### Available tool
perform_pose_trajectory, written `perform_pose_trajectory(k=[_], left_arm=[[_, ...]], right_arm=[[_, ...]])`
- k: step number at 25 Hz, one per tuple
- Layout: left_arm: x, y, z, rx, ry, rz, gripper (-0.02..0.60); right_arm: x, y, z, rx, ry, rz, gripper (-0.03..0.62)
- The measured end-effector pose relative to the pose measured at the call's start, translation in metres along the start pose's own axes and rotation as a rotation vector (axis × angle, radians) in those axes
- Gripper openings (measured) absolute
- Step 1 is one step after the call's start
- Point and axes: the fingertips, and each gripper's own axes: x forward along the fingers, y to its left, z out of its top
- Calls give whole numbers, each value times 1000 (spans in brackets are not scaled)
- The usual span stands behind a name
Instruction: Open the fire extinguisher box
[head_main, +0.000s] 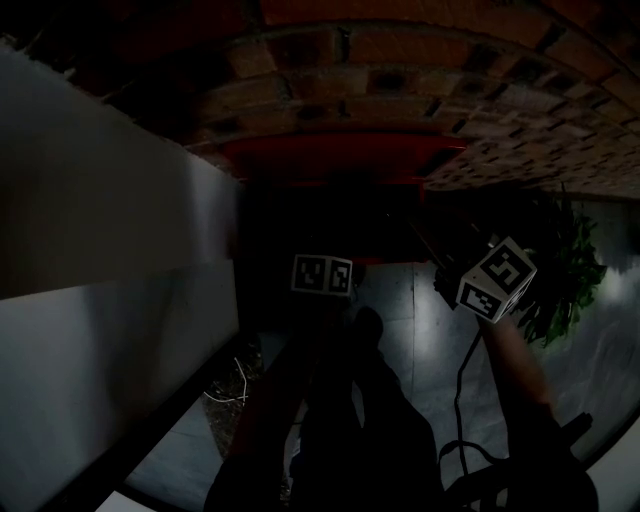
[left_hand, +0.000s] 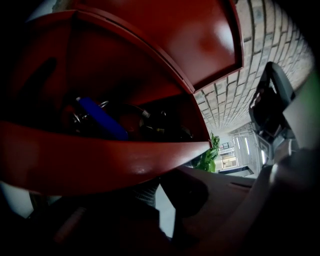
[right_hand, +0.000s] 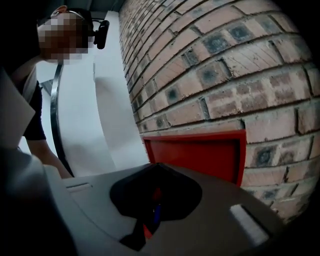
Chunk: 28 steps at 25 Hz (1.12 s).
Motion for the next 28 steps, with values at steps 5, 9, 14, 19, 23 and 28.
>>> perform_pose_trajectory(k=[5,9,14,19,23,28], left_arm=[[-1,-1,2,-9,2,-2,3],[0,0,3,-14,2,0,3],[0,-2,-1,-37,23,-13,3],[-2,-1,-2,-32,28,-19,3],[0,1,6,-19,-3,3,3],[0,0,0,-14,9,5,3]], right_arm=[[0,8,-12,34,16,10,2],[2,16,-20,46,26,10,2],[-1,27,-30,69,46,9,2],[-3,27,-35,102,52,-1,2],[-3,25,-31,94,49,22,2],[-15,25,-36,119,46,5,2]])
